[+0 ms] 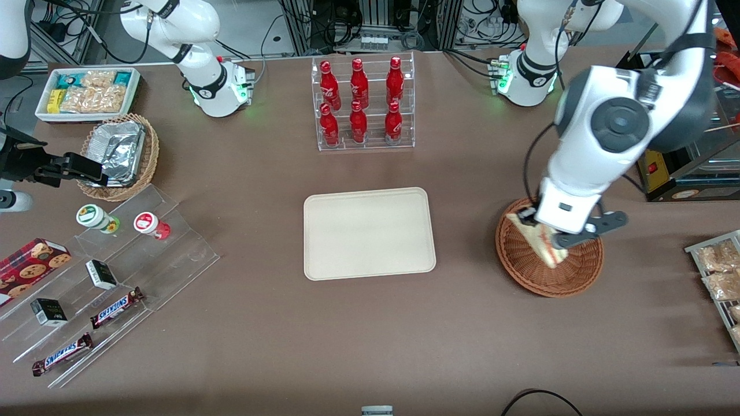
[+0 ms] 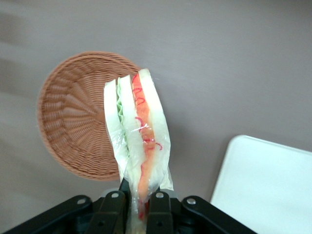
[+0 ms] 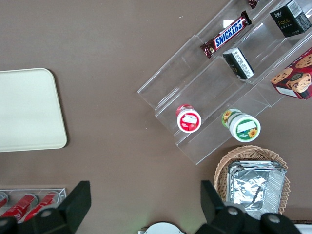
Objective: Place sandwich from basket to tray
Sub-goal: 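Carry the sandwich with the left gripper over the cream tray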
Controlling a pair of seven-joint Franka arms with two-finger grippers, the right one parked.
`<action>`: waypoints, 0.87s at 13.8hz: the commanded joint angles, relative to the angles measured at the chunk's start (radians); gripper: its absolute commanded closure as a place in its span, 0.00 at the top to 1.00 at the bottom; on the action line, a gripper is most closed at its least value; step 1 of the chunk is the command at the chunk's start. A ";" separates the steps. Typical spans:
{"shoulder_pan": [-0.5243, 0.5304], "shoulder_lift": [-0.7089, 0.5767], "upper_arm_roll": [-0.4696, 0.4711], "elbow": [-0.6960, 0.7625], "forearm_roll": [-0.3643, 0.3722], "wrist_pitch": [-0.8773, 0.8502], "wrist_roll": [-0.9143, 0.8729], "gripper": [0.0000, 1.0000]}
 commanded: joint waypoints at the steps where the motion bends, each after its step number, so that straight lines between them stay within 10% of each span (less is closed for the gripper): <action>1: -0.089 0.036 0.009 0.063 -0.014 -0.033 -0.012 0.00; 12: -0.407 0.393 0.011 0.328 -0.100 0.056 -0.110 0.00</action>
